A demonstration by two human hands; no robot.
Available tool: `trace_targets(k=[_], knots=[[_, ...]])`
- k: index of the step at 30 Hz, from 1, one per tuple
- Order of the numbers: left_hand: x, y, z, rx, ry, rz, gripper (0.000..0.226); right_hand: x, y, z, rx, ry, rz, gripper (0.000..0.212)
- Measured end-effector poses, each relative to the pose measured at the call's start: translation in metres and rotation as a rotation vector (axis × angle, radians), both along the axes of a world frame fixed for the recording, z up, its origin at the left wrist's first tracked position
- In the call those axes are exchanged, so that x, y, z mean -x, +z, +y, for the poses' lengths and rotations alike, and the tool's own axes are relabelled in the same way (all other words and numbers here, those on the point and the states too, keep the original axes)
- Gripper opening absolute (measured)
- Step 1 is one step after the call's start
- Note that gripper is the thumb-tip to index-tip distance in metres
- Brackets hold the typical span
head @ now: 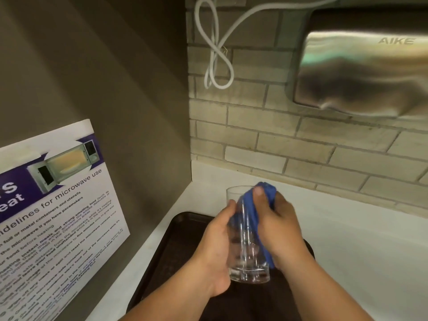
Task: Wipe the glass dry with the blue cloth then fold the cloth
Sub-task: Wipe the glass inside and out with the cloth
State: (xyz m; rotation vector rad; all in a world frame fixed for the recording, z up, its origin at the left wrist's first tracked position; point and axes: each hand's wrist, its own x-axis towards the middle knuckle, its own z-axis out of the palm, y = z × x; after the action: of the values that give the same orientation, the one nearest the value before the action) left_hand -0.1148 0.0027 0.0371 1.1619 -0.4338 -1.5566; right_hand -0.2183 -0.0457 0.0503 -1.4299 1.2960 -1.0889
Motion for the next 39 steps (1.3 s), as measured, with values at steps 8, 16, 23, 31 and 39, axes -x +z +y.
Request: trace_targets(k=[8, 16, 23, 31, 39], knots=[[-0.021, 0.006, -0.020, -0.035, 0.110, 0.074, 0.068, 0.006, -0.007, 0.012, -0.148, 0.315, -0.044, 0.024], [-0.012, -0.001, -0.007, -0.001, -0.004, 0.053, 0.058, -0.011, 0.000, 0.007, 0.058, 0.121, 0.135, 0.024], [-0.023, 0.001, -0.013, 0.014, 0.036, 0.075, 0.071, -0.009, -0.005, 0.004, -0.008, 0.097, 0.076, 0.042], [-0.029, -0.005, -0.011, -0.042, 0.052, 0.110, 0.069, 0.006, -0.021, 0.026, 0.061, 0.386, 0.143, 0.040], [-0.027, -0.002, -0.012, -0.007, 0.008, 0.027, 0.067, 0.012, -0.016, 0.026, 0.027, 0.456, 0.154, 0.049]])
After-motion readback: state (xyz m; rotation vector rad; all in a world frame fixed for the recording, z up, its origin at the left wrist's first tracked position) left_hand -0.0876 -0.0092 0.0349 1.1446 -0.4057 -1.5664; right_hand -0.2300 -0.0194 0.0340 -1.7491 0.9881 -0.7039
